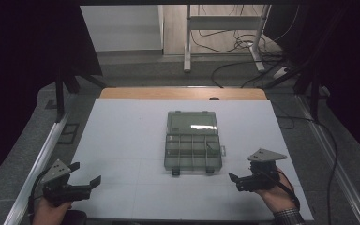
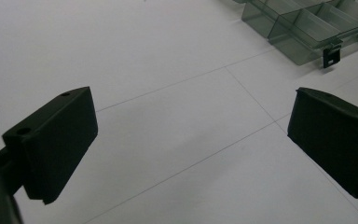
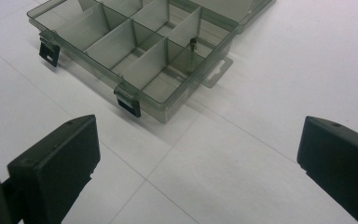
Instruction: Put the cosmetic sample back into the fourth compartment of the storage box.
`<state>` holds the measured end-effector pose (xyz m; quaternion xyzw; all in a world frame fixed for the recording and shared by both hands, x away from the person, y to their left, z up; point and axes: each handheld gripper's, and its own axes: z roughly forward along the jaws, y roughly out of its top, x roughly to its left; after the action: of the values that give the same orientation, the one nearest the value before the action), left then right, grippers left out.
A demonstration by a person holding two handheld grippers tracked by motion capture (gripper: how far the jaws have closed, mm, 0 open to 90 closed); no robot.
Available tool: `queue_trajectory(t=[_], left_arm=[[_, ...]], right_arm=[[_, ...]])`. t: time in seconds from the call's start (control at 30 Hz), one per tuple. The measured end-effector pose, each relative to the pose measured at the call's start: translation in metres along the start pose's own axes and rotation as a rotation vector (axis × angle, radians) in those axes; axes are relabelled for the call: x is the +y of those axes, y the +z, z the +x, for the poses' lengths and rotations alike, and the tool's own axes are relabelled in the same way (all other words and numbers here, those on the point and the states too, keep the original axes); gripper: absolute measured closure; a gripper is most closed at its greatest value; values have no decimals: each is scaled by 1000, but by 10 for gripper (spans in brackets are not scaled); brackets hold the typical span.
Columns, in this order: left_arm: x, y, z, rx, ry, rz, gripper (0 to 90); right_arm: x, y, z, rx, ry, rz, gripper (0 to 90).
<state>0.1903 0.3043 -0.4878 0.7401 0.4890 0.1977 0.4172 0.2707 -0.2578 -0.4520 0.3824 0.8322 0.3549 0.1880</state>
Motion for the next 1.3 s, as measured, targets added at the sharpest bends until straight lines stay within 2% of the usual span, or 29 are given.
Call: queue_trajectory(t=[0.27,0.5,0.73,1.13,1.3], left_arm=[[0,0,0,2,2,-1,18],[0,0,0,3,5,-1,18],[0,0,-1,5,8,0,18],[0,0,-1,7,13,-2,18],[0,0,-1,7,13,-2,18]], right_arm=[[-7,-9,-2,-19,20,-21,0],[-14,-14,-2,-50,13,-9,0],[-21,-23,-4,-63,36,-35,0],[-37,-34,-9,-106,81,-44,0],[-42,-38,-9,-123,86,-48,0]])
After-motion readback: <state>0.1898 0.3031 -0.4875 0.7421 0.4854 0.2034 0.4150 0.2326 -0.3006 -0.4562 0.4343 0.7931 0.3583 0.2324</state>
